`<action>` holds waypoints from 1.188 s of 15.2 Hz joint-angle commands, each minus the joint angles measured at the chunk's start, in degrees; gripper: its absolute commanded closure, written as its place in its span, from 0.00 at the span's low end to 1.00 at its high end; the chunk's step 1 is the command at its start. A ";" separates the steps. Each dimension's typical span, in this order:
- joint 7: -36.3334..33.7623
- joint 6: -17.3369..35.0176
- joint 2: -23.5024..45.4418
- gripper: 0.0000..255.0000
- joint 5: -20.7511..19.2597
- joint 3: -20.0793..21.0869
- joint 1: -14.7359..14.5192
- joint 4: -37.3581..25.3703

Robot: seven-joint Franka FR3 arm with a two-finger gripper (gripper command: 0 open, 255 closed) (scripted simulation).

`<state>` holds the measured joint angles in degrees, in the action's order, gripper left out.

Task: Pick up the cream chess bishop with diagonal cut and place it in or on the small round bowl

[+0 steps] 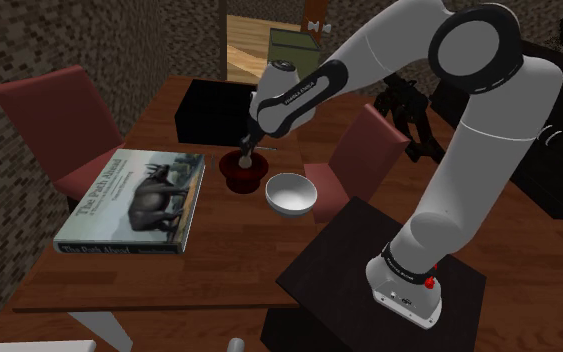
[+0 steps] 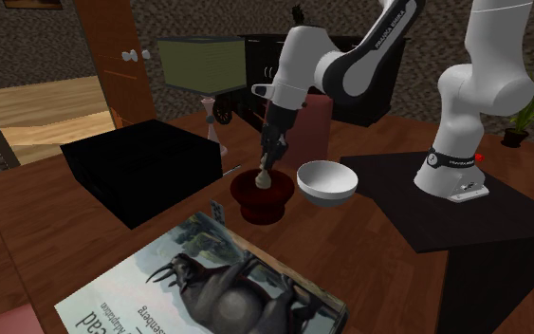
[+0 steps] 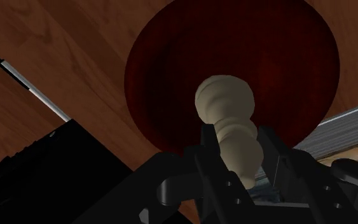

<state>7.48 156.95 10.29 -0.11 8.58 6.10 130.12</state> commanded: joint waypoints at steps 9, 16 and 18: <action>-0.44 1.83 1.53 1.00 -0.51 -0.18 -0.23 0.29; -0.01 0.36 -0.46 0.00 0.08 0.08 0.02 0.79; 0.80 -2.73 -4.35 0.00 1.23 0.47 0.41 1.55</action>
<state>8.37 155.95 7.91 0.78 8.82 6.58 131.44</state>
